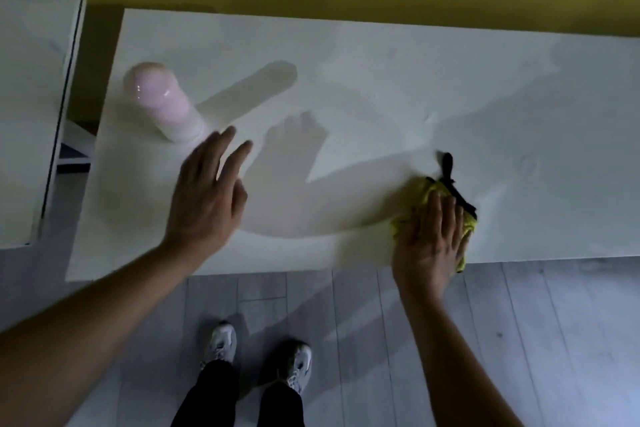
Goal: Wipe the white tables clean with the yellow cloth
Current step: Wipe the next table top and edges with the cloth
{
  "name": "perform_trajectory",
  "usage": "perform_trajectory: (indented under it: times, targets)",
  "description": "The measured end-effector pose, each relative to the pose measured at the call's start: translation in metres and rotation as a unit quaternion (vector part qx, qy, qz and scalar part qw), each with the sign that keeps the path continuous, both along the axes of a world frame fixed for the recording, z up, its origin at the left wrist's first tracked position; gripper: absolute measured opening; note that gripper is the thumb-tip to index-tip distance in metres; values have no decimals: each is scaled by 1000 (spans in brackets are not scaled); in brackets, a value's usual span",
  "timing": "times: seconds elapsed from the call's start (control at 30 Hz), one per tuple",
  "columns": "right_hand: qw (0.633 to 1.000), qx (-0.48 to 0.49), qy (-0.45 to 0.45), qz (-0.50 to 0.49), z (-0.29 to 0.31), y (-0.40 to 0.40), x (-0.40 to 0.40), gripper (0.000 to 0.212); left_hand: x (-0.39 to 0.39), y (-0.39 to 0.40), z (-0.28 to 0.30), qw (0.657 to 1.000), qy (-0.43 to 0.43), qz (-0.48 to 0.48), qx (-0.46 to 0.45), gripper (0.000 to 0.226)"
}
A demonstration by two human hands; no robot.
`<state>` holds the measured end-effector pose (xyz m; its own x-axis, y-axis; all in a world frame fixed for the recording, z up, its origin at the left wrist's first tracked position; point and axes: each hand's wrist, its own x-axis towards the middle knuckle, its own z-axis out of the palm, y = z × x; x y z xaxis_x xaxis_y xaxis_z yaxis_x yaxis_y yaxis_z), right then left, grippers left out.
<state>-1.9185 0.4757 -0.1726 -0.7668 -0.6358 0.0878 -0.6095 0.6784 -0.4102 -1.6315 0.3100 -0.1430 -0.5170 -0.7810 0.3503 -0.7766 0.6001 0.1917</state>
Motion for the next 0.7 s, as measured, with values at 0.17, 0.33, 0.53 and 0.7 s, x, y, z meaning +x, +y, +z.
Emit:
perform_trajectory:
  times: [0.17, 0.33, 0.53, 0.7]
  targets:
    - [999, -25, -13, 26, 3, -19, 64, 70, 8, 2, -33, 989, 16, 104, 99, 55]
    - [957, -27, -43, 287, 2, -74, 177, 66, 10, -3, -40, 990, 19, 95, 105, 58]
    - [947, -44, -51, 313, 10, -114, 132, 68, 9, -4, -39, 991, 10, 94, 97, 57]
    - [995, 0, -15, 94, 10, -79, 0, 68, 7, -5, -43, 988, 1, 118, 95, 59]
